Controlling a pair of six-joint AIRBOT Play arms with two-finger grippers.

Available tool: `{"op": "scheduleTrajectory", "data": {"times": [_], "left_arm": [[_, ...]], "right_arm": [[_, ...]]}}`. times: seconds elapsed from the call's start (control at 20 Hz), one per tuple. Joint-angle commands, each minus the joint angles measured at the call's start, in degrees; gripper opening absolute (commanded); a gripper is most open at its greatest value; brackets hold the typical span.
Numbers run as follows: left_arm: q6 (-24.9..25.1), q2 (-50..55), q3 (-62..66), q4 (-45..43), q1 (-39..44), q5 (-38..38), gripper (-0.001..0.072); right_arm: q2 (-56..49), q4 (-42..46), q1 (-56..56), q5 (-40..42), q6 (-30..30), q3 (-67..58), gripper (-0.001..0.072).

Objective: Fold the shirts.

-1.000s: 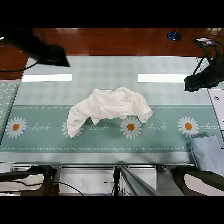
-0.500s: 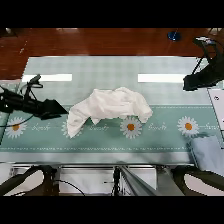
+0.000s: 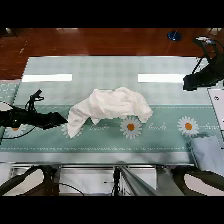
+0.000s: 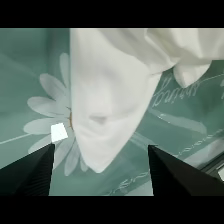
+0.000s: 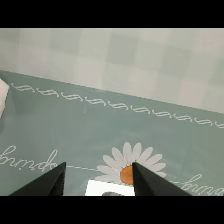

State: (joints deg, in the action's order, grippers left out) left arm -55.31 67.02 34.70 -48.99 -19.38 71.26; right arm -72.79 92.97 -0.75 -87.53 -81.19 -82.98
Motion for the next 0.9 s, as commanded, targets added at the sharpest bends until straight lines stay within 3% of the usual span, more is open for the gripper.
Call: {"op": "scheduleTrajectory", "data": {"times": [0.0,0.25,0.4,0.45,0.5,0.55,0.7,0.85], "left_arm": [[2.14,4.39,-0.35,-0.85,0.59,-2.32,0.0720],[7.87,10.84,-0.33,9.60,3.85,-3.50,0.0720],[8.28,13.00,0.83,11.45,8.13,-5.33,0.0720],[7.72,13.86,1.57,11.47,9.31,-5.40,0.0683],[6.91,14.69,2.29,11.47,10.10,-5.27,0.0426],[6.67,15.23,3.04,11.54,10.29,-5.18,0.0034],[6.43,15.06,5.16,11.50,9.55,-3.04,0.0033],[6.43,15.06,7.52,11.50,8.13,2.08,0.0033]], "right_arm": [[0.04,-0.04,-0.02,0.39,0.07,-0.04,0.0493],[0.04,-0.07,-0.02,0.28,0.00,-0.04,0.0493],[0.04,-0.07,-0.02,-0.11,0.00,-0.04,0.0493],[0.04,-0.04,-0.02,-0.44,0.00,-0.04,0.0493],[0.04,0.15,-0.02,-0.83,0.00,-0.04,0.0493],[0.02,0.63,0.00,-0.81,0.02,-0.02,0.0493],[-0.90,-2.91,3.10,-0.55,0.17,0.02,0.0494],[-3.54,-23.96,13.09,0.20,2.80,1.38,0.0511]]}}
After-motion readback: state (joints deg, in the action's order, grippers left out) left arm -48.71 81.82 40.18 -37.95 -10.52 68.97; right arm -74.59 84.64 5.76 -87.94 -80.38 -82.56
